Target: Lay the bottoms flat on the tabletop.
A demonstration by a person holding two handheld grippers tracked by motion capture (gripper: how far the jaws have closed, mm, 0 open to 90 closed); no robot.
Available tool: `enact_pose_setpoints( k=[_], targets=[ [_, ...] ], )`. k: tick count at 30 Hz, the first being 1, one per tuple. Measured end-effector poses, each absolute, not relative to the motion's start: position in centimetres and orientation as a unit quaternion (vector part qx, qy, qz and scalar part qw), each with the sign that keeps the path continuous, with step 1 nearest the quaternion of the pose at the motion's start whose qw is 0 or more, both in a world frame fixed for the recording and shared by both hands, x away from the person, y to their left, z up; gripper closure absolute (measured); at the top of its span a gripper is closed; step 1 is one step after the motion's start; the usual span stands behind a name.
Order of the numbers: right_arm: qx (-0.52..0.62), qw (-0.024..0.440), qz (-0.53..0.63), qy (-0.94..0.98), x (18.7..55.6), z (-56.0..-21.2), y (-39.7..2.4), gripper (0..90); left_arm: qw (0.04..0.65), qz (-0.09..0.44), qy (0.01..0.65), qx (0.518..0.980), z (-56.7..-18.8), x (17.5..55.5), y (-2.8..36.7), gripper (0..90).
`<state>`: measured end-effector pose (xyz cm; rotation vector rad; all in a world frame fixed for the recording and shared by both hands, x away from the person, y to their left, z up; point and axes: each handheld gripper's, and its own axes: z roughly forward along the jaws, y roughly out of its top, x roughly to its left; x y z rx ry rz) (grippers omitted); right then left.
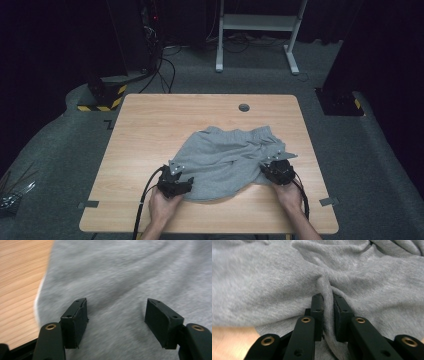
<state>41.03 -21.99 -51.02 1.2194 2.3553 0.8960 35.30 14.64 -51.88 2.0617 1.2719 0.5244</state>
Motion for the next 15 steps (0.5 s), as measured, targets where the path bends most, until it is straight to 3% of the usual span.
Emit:
enact_pose_setpoints(
  k=[3, 7, 15],
  targets=[
    [0.437, 0.164, 0.317, 0.825, 41.8, -51.0, -21.9, 77.5, 0.326, 0.199, 0.477, 0.792, -51.9, 35.3, 13.8, 34.3],
    [0.443, 0.163, 0.323, 0.820, 41.8, -50.6, -21.9, 67.1, 0.336, 0.202, 0.476, 0.788, -52.1, 35.3, 13.7, 33.7],
    [0.443, 0.172, 0.371, 0.798, 37.8, -48.9, -22.7, 63.4, 0.355, 0.217, 0.468, 0.779, -52.6, 34.8, 14.0, 33.4]
  ],
)
